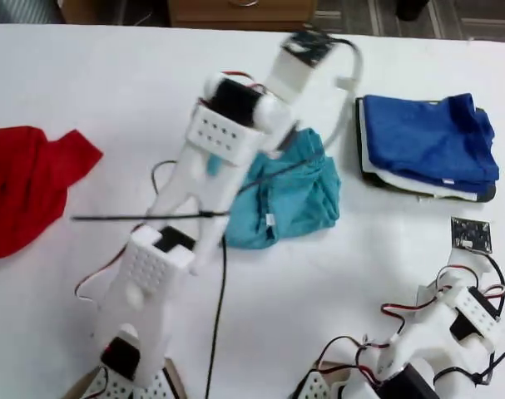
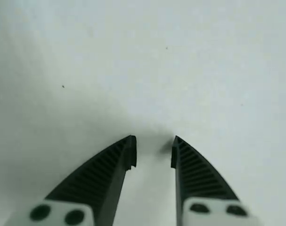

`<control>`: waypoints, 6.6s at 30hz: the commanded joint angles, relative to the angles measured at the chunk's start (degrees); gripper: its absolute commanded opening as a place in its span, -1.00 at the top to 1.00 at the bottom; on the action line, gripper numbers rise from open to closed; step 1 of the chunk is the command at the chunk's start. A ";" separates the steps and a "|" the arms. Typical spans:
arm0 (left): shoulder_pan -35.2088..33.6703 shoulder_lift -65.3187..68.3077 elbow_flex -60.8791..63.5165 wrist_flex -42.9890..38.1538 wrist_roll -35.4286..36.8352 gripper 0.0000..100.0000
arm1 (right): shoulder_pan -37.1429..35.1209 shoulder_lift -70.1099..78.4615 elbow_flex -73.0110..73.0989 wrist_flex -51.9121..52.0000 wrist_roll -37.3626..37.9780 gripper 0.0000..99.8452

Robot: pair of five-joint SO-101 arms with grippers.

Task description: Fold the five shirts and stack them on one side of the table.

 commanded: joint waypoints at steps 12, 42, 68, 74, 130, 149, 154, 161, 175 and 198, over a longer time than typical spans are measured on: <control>1.58 14.86 5.58 -4.84 2.02 0.94 | 0.22 -1.63 0.00 -0.75 -0.09 0.75; 11.52 7.12 -8.92 0.88 5.63 0.95 | 0.13 -1.54 0.00 -0.92 -0.09 0.75; 11.08 18.64 -23.16 -0.44 5.71 0.95 | 0.13 -1.54 0.00 -0.92 -0.18 0.75; 3.25 18.73 -18.51 -9.93 16.00 0.95 | 0.13 -1.54 0.00 -0.92 -0.18 0.75; -15.65 -26.90 8.92 1.14 -2.64 0.95 | 0.13 -1.54 0.00 -0.92 -0.44 0.74; -39.12 -69.63 81.80 -8.00 -14.24 0.95 | -14.02 -1.45 -16.00 27.21 -4.22 0.74; -42.20 -76.22 101.49 -22.86 -14.24 0.95 | -32.04 -1.45 -28.40 38.37 -17.58 0.74; -43.08 -78.42 120.31 -40.62 -14.33 0.95 | -49.54 -1.36 -37.89 43.91 -27.78 0.50; -43.25 -78.15 141.05 -61.63 -14.15 0.95 | -54.20 11.30 -49.67 40.75 -41.32 0.49; -43.34 -78.24 142.73 -62.77 -13.89 0.95 | -55.08 55.52 -91.43 48.75 -47.65 0.49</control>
